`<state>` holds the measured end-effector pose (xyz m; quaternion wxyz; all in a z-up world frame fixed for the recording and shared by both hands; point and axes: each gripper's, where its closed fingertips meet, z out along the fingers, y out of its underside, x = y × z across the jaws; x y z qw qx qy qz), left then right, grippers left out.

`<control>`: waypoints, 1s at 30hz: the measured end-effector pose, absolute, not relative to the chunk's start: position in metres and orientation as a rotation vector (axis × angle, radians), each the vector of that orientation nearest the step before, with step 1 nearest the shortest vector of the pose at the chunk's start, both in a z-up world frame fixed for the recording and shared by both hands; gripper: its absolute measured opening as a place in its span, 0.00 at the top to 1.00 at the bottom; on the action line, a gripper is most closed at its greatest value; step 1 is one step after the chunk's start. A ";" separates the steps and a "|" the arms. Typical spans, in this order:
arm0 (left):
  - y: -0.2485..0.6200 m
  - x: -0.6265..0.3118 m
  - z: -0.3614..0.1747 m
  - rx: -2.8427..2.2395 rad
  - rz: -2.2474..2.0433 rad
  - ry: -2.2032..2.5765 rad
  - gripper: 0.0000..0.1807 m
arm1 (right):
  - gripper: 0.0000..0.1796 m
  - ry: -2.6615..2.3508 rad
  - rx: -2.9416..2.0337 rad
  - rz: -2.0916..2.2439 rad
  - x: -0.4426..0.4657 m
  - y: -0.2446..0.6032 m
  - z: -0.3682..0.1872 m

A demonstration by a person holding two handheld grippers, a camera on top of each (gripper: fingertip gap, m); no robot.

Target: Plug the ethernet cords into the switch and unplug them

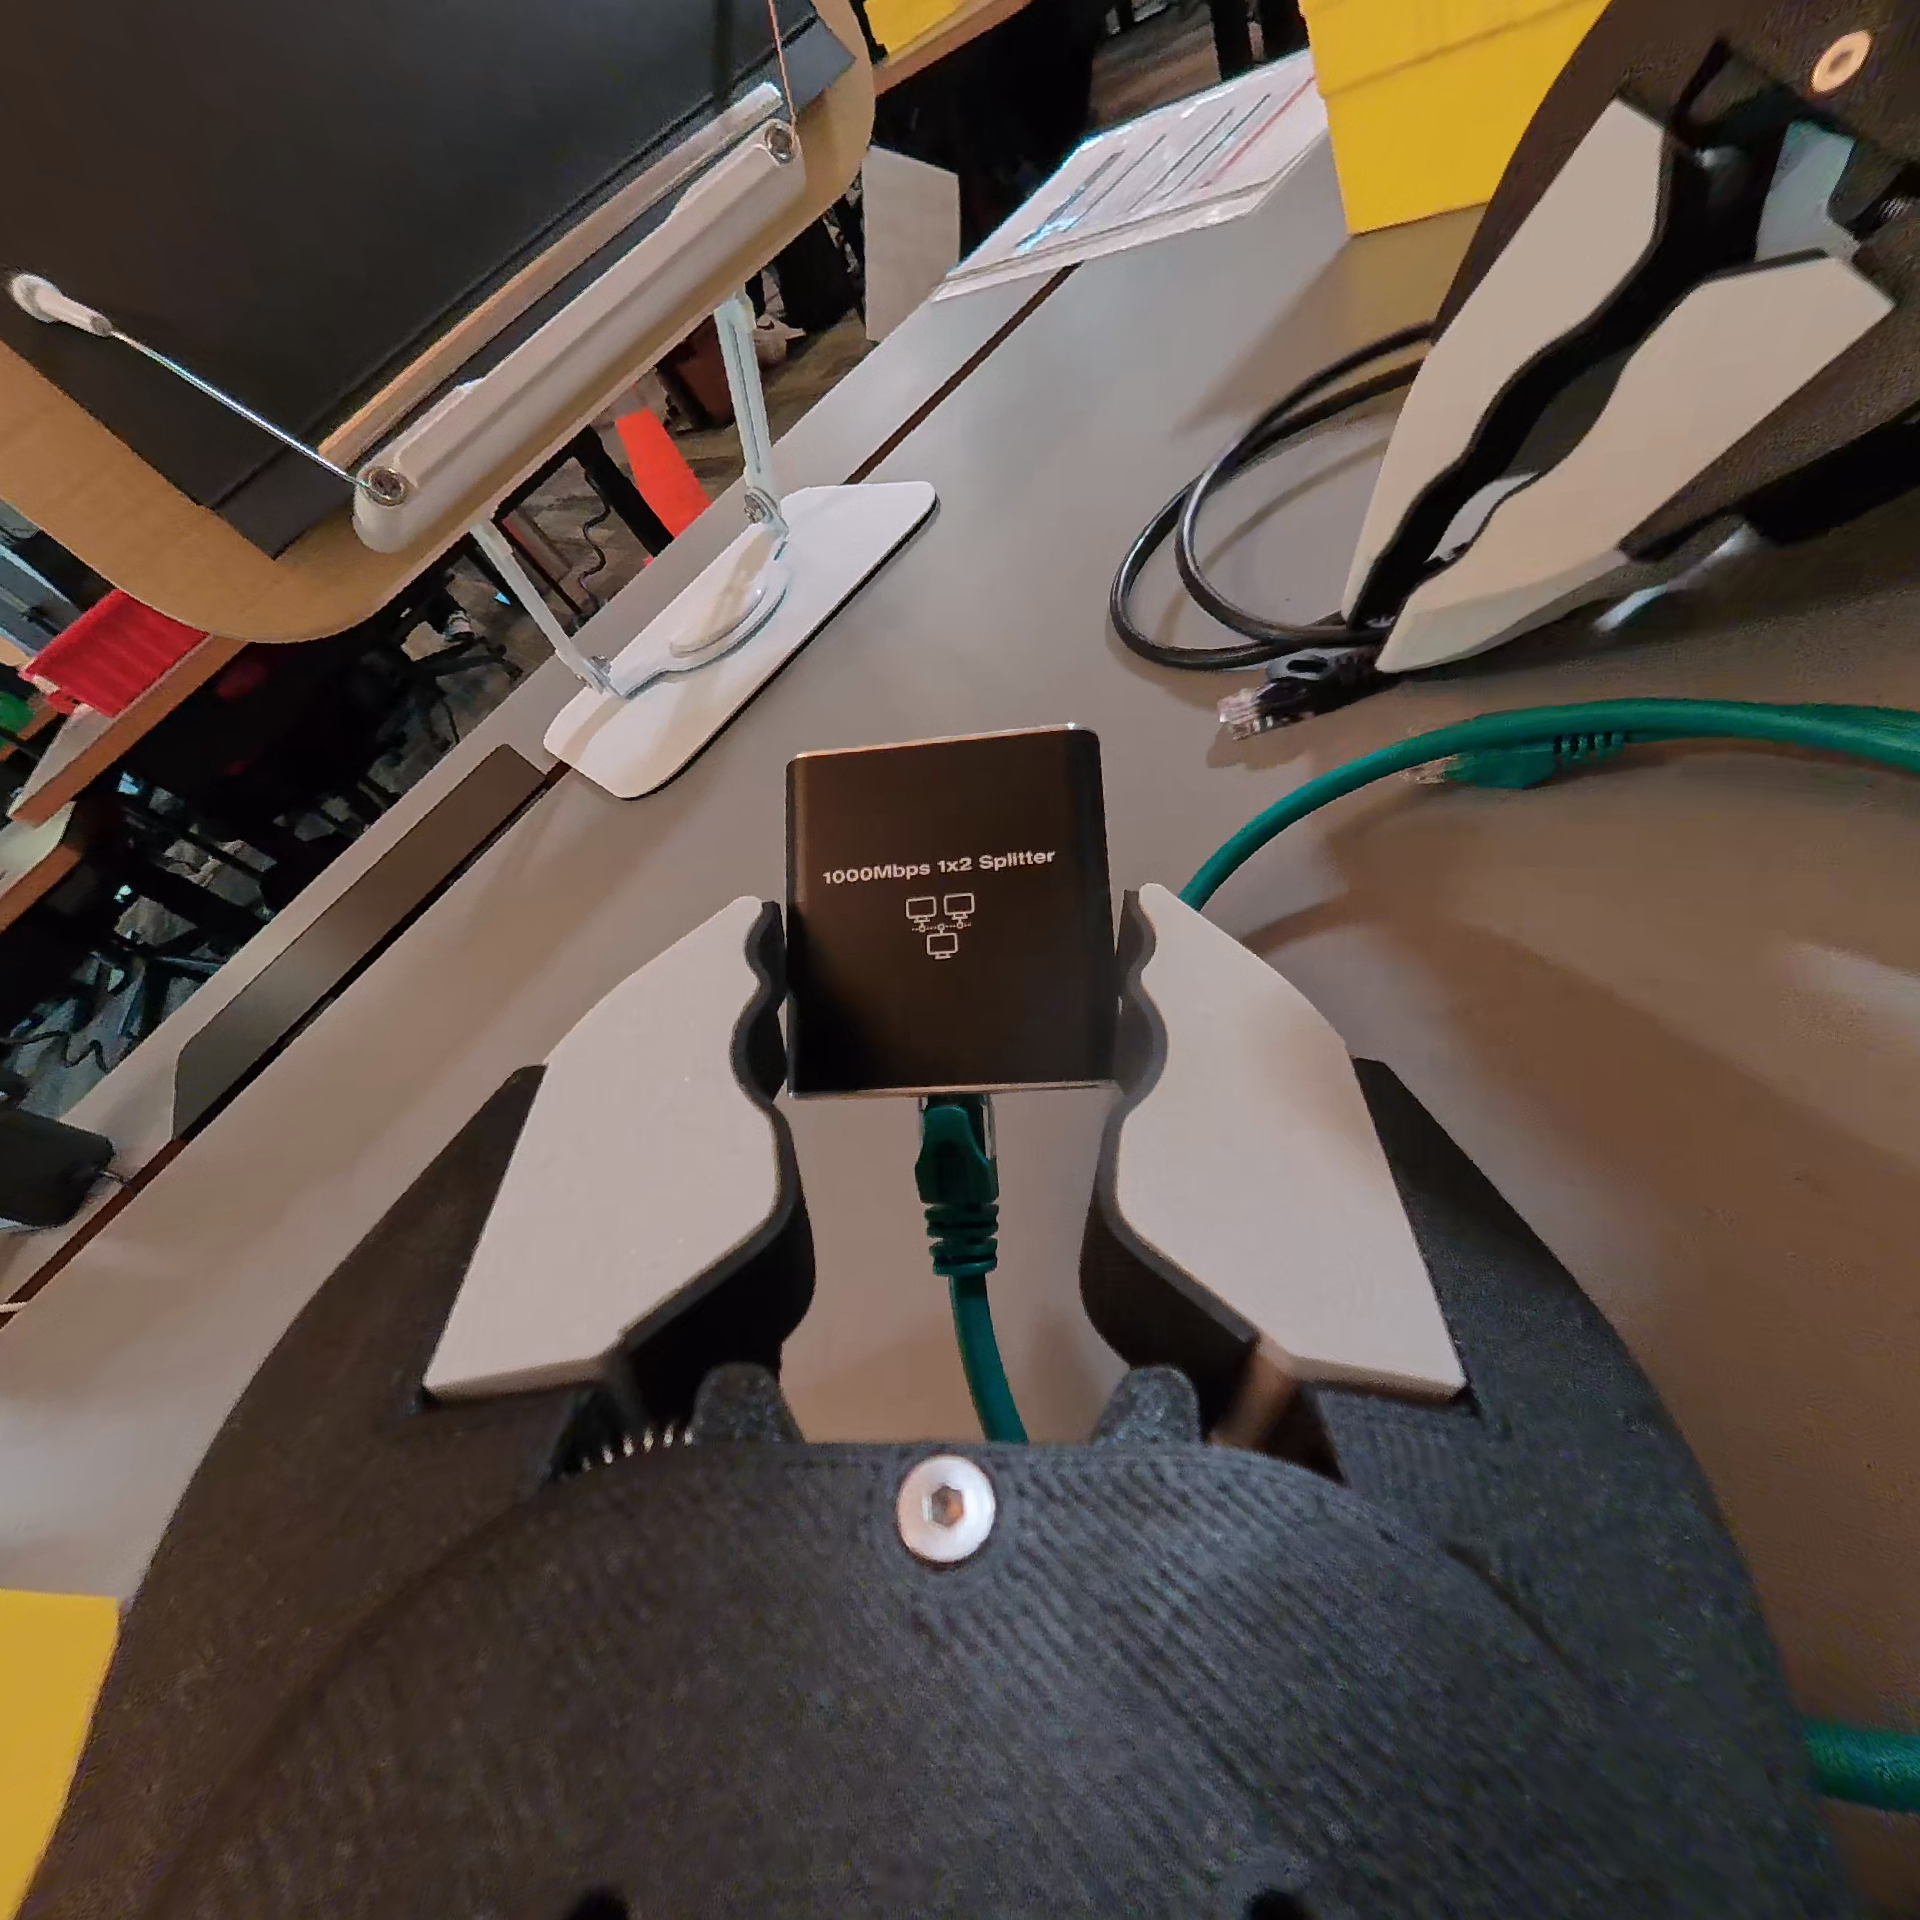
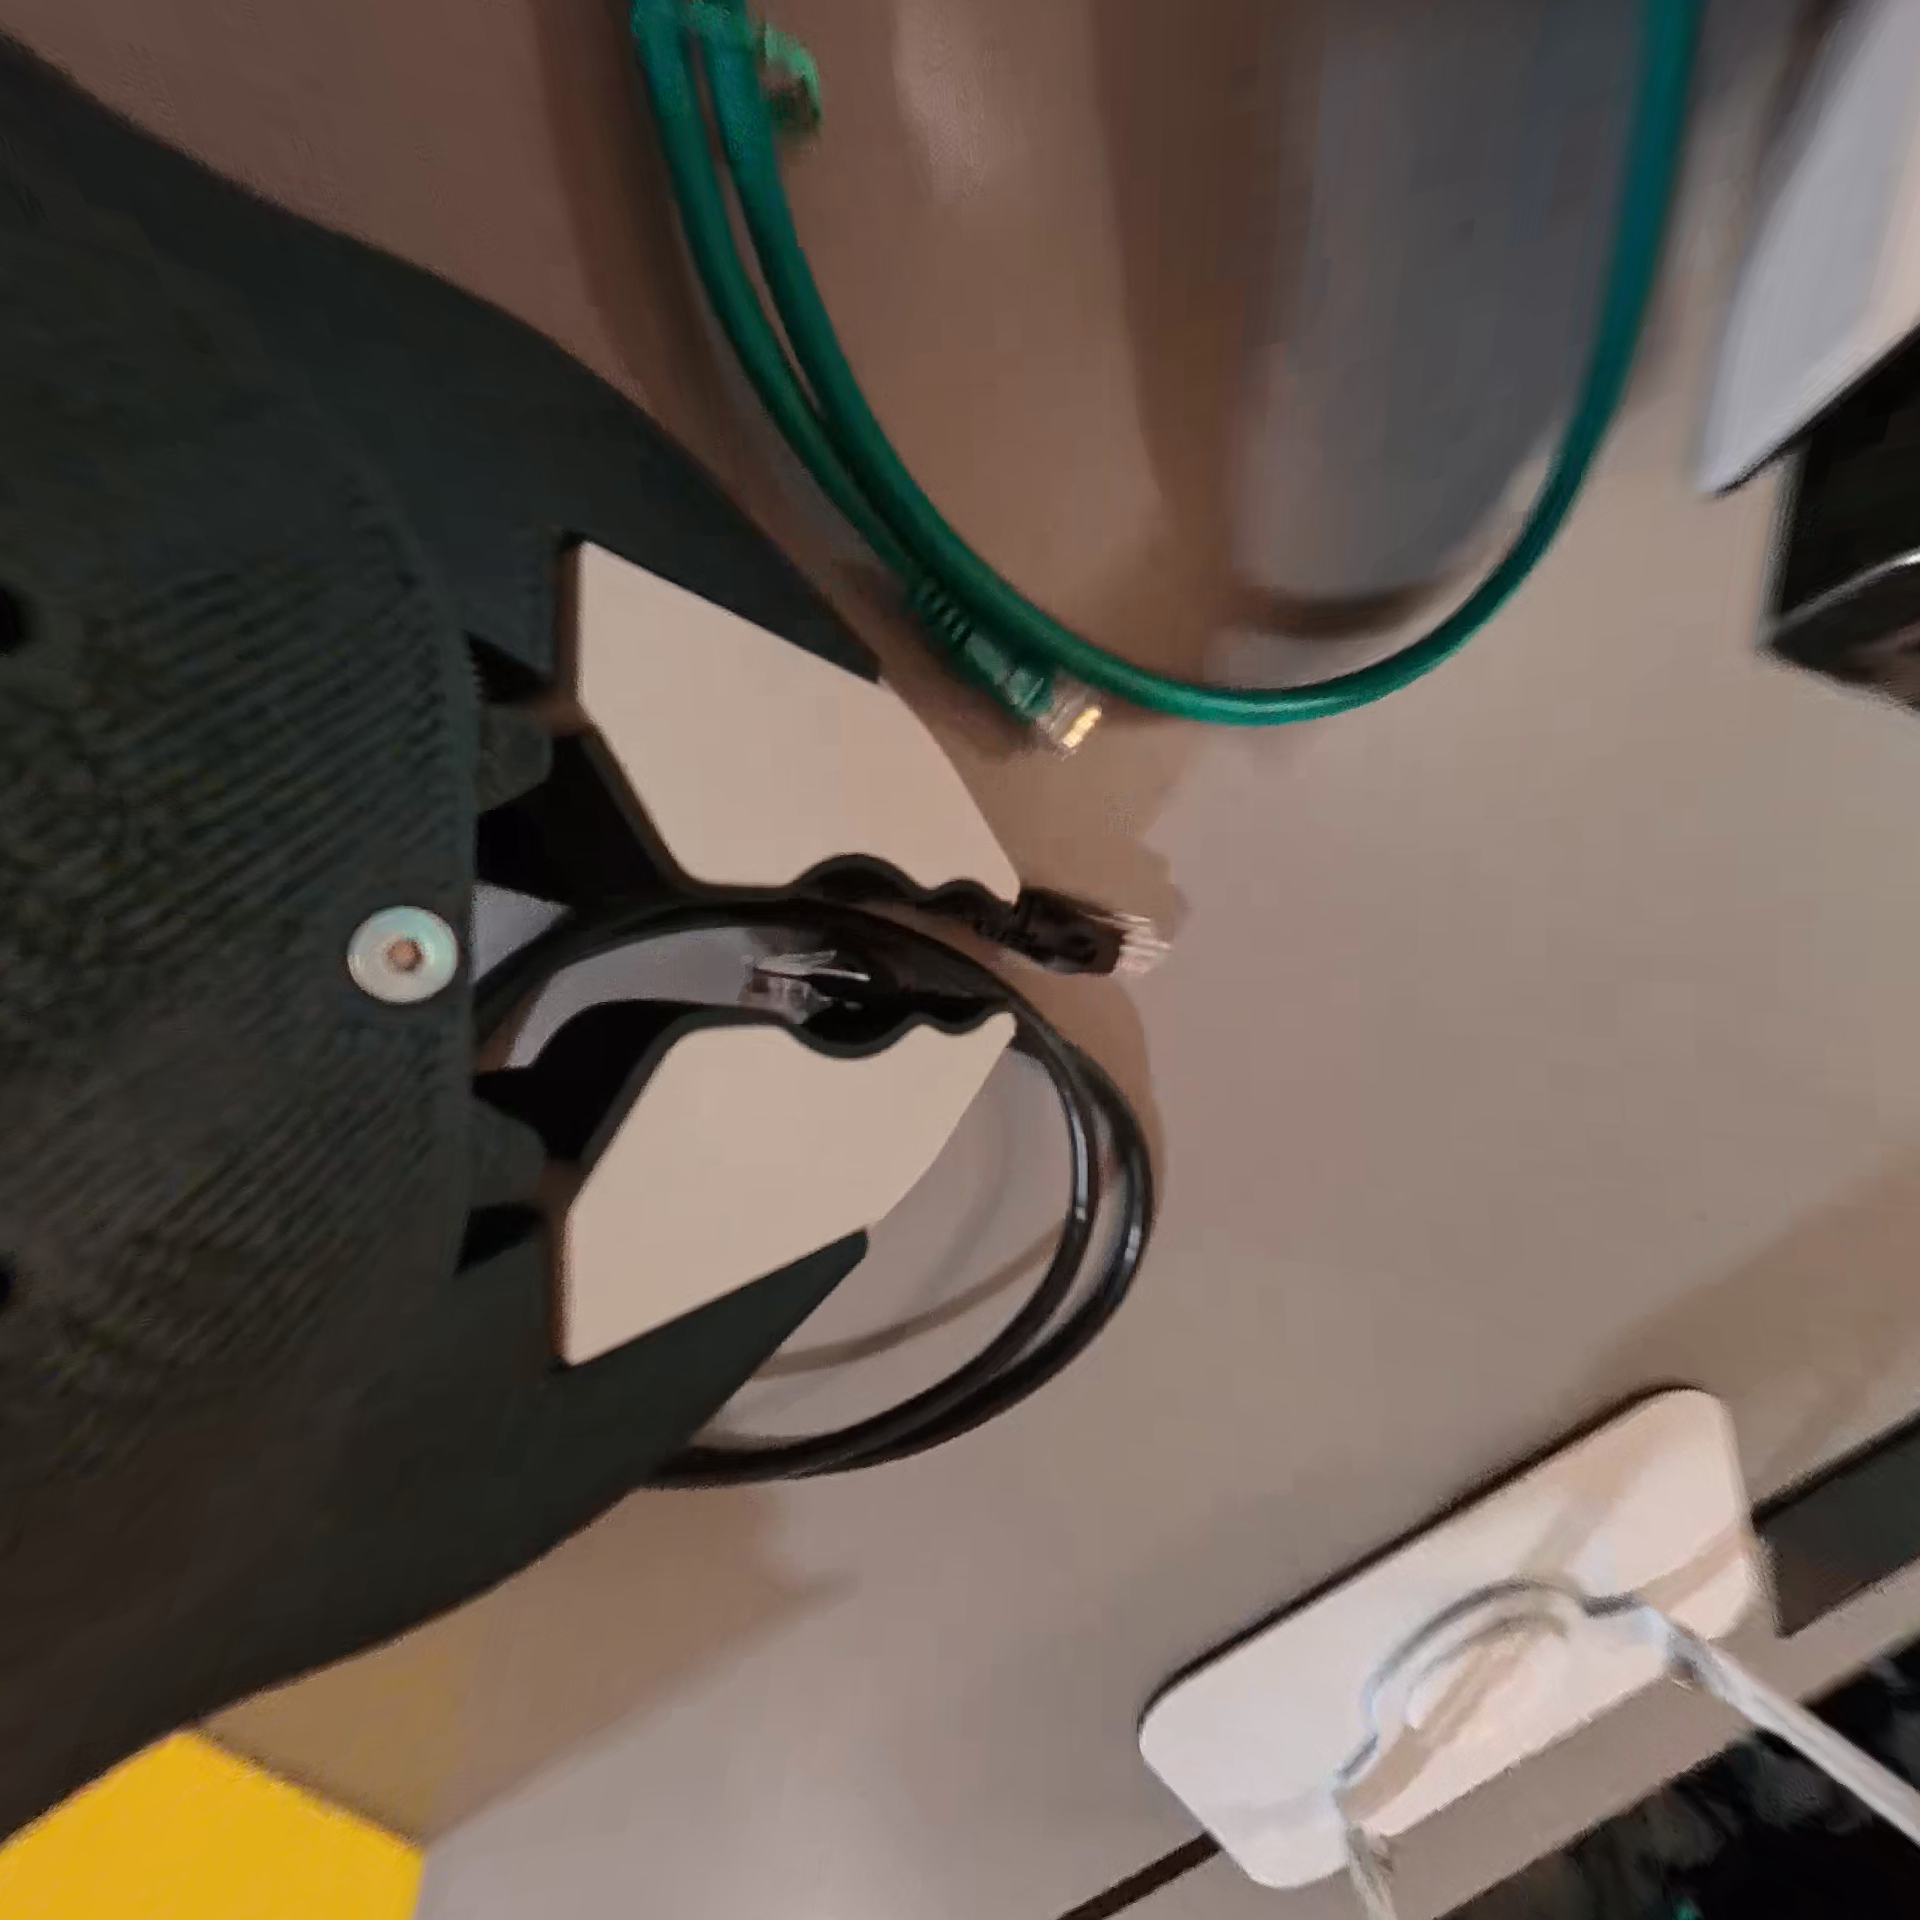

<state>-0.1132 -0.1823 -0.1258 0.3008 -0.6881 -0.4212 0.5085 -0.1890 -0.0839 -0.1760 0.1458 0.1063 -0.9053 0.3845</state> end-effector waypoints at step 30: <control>-0.146 -0.109 -0.123 -1.818 1.086 -0.953 0.65 | 0.87 -2.780 0.204 1.238 -0.186 -0.080 -0.182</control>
